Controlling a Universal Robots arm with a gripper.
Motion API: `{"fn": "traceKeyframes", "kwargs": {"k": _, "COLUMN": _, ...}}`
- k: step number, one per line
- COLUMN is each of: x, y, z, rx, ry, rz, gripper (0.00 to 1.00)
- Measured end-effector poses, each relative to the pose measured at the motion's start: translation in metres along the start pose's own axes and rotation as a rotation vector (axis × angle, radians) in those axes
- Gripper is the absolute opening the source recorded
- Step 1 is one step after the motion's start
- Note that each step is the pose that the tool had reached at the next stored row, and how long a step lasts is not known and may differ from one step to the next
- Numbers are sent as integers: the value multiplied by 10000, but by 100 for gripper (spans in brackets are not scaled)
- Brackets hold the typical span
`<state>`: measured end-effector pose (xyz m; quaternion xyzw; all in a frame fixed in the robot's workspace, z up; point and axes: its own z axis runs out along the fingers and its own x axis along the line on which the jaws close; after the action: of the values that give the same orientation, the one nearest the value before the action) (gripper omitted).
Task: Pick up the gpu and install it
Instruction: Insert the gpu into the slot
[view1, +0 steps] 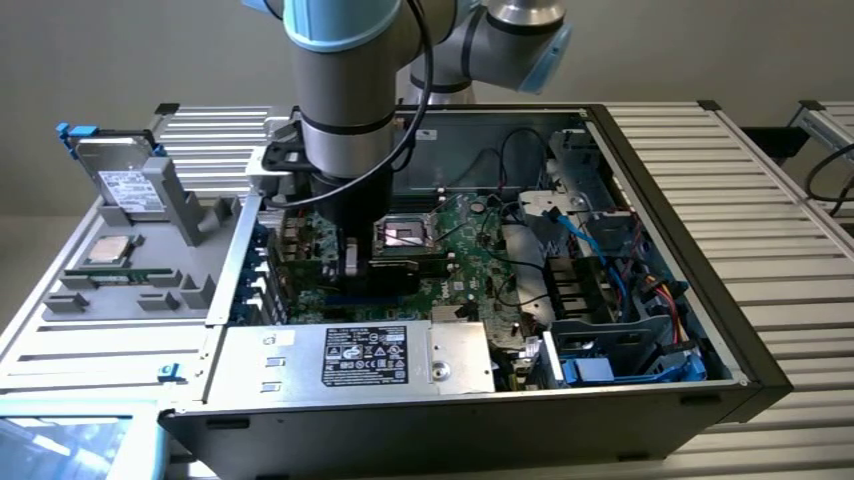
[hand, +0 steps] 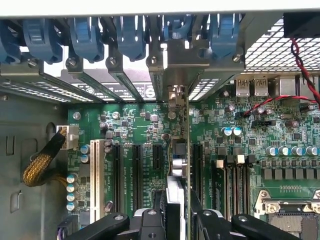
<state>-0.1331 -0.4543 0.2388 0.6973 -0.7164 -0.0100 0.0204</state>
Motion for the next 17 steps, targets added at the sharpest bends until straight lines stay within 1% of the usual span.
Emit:
{"fn": "traceKeyframes", "kwargs": {"k": 2, "x": -7, "y": 5, "z": 8, "rx": 3, "ry": 14, "rz": 3, "gripper": 29}}
{"fn": "traceKeyframes", "kwargs": {"k": 15, "x": -9, "y": 15, "z": 26, "rx": 2, "ry": 29, "rz": 2, "gripper": 29}}
{"fn": "traceKeyframes", "kwargs": {"k": 17, "x": -9, "y": 15, "z": 26, "rx": 4, "ry": 51, "rz": -7, "gripper": 29}}
